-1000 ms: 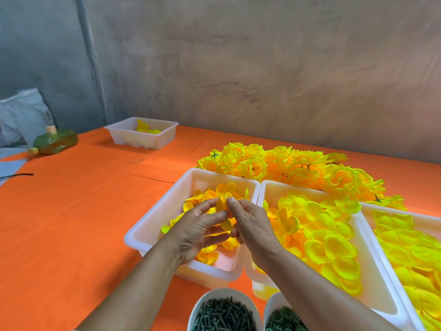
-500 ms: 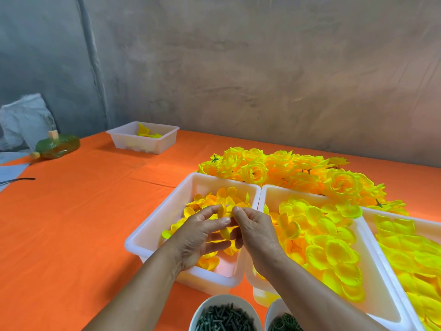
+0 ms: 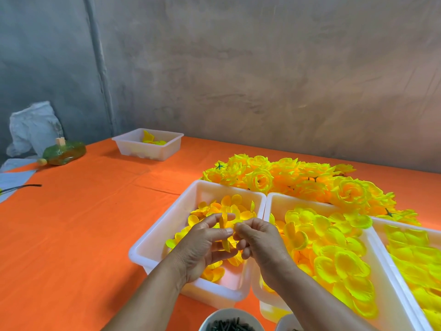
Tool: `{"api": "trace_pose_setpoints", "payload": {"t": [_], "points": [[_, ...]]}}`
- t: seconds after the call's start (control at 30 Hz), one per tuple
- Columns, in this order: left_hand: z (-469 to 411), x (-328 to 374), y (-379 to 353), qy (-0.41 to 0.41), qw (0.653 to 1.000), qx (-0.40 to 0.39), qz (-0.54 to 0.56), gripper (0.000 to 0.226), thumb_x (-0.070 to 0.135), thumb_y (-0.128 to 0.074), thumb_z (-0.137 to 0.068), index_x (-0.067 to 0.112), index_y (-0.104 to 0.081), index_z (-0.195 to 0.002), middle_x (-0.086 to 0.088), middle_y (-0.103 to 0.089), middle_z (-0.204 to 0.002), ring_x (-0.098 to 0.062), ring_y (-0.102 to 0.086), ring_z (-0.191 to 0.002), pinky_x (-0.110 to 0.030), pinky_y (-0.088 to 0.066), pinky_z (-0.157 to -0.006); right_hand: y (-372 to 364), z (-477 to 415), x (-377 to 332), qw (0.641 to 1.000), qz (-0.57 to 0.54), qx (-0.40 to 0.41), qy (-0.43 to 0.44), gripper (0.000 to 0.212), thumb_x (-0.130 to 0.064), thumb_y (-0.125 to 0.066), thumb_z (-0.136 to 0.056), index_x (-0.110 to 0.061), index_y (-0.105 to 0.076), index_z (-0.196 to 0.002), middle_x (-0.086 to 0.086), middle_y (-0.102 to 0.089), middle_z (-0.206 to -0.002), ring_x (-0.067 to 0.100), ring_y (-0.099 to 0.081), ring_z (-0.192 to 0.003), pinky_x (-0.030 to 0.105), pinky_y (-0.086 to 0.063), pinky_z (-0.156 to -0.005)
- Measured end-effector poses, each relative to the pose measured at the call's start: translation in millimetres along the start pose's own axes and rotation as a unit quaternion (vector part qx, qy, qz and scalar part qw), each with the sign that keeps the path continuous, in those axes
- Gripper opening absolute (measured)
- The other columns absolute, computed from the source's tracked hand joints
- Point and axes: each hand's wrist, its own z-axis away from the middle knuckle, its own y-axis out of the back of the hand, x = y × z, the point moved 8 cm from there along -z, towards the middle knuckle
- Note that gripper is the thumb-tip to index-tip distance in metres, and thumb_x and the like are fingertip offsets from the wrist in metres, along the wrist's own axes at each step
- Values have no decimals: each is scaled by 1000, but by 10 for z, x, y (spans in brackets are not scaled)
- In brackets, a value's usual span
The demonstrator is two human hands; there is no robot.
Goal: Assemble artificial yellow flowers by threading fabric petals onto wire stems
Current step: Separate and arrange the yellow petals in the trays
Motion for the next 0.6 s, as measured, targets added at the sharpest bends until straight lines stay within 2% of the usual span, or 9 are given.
{"api": "trace_pose_setpoints", "payload": {"t": [0.17, 0.4, 0.5, 0.57, 0.6], "points": [[-5, -6, -14, 7, 1000, 0, 9, 26, 10, -62, -91, 22, -70, -113, -13, -73, -106, -27, -72, -93, -32, -58, -69, 0, -10, 18, 1000, -3, 2, 3, 17, -20, -58, -94, -9, -59, -81, 3, -62, -59, 14, -54, -52, 29, -44, -53], [-5, 17, 4, -10, 1000, 24, 5, 29, 10, -57, -96, 27, -72, -114, -7, -72, -102, -23, -69, -83, -32, -58, -67, -1, 18, -9, 999, 9, -19, 29, 20, -28, -60, -92, -19, -71, -79, -1, -66, -70, 13, -58, -61, 27, -46, -57], [-9, 42, 53, -17, 995, 41, 84, 31, 6, -50, -97, 19, -71, -116, -10, -74, -108, -25, -72, -81, -38, -61, -69, 26, 22, -14, 997, 62, 22, 39, 15, -28, -58, -91, -31, -72, -91, -7, -70, -88, 10, -59, -61, 23, -47, -59], [-4, 49, 59, -12, 993, 36, 116, 31, 7, -50, -96, 17, -71, -116, -14, -73, -110, -28, -72, -82, -41, -61, -70, 29, 9, -28, 992, 107, 47, 49, 19, -26, -57, -92, -31, -64, -109, -8, -65, -108, 11, -62, -73, 23, -51, -62], [5, 51, 37, -5, 993, 23, 118, 29, 9, -52, -95, 18, -72, -114, -14, -73, -109, -30, -72, -82, -41, -60, -69, 18, -2, -33, 991, 115, 51, 50, 24, -29, -57, -92, -30, -60, -116, -8, -62, -113, 12, -63, -82, 29, -55, -70]]}}
